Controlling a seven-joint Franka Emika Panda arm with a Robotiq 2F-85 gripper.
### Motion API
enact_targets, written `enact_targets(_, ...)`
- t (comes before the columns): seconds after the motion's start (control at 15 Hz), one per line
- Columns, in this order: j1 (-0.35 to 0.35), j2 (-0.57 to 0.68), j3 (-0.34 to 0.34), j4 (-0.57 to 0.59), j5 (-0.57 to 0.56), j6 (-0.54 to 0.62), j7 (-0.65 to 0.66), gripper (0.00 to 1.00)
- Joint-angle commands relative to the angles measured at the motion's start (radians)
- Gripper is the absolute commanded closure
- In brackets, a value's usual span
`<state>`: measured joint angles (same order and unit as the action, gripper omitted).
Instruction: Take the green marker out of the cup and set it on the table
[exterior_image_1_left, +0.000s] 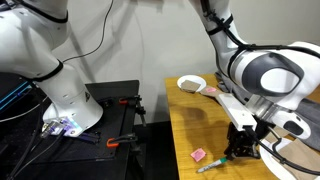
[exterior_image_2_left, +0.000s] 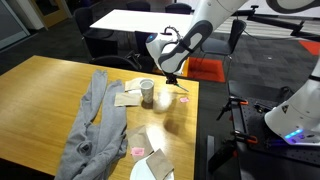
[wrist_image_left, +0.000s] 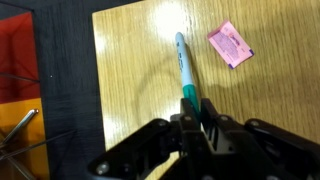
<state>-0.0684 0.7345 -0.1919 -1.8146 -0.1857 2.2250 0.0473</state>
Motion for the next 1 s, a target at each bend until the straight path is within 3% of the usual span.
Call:
enact_targets(0.0, -0.001, 0.037, -0.008, 0.049, -0.017, -0.031, 0.030, 0.96)
enact_targets(0.27, -0.011, 0.064, -0.005, 0.051, -0.009, 0.004, 0.024, 0.96)
enact_targets(0.33, -0.012, 0.069, -0.005, 0.050, -0.007, 0.010, 0.024, 0.91)
enact_targets(0.4, -0.013, 0.071, -0.008, 0.049, -0.007, 0.014, 0.027, 0.61)
enact_targets(0.47, -0.015, 0.073, -0.009, 0.048, -0.006, 0.016, 0.028, 0.60)
enact_targets(0.93, -0.033, 0.035, -0.027, 0.033, -0.009, 0.032, 0.023, 0.08)
